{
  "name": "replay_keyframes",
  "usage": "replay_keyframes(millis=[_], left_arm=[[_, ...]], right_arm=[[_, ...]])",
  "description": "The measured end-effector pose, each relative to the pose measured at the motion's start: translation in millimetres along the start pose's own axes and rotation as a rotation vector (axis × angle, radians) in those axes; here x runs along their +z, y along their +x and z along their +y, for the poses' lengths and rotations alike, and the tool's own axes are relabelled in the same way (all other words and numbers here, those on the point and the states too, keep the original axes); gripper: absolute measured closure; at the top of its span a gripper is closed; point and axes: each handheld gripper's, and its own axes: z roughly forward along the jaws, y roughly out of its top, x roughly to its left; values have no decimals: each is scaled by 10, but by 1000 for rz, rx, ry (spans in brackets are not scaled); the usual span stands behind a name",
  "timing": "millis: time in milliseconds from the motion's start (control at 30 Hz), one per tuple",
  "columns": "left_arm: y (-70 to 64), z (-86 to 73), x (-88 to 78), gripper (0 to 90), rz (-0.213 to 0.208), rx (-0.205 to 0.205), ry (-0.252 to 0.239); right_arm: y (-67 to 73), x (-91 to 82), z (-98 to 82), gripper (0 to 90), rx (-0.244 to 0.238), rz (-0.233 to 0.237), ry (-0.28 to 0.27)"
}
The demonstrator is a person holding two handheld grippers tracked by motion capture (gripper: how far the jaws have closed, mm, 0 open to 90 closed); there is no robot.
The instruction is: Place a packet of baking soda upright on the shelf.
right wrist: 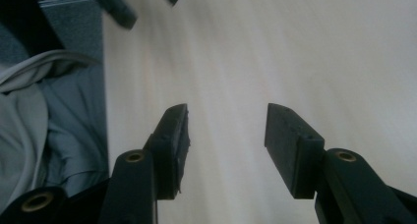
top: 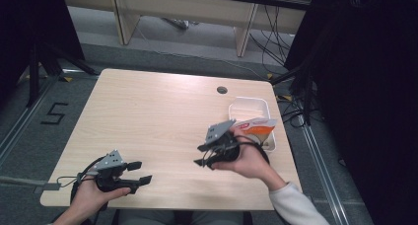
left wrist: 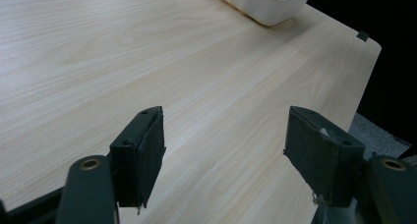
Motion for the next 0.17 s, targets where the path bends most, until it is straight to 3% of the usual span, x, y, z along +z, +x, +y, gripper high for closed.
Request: replay_keyframes(millis=[33, 67, 100, 133, 167], left_arm=[[-1, 2, 2, 307, 0, 2, 0], [-2, 2, 5, 307, 0, 3, -2], [2, 9, 7, 307, -5, 21, 1], [-7, 7, 12, 307, -5, 11, -1], [-10, 6, 11, 307, -6, 9, -2]], right_arm=[[91, 155, -124, 520, 3, 27, 29], [91, 155, -124, 519, 3, 27, 29], [125, 218, -171, 511, 4, 42, 68], [162, 237, -204, 513, 6, 47, 123], [175, 234, -220, 513, -11, 40, 129]])
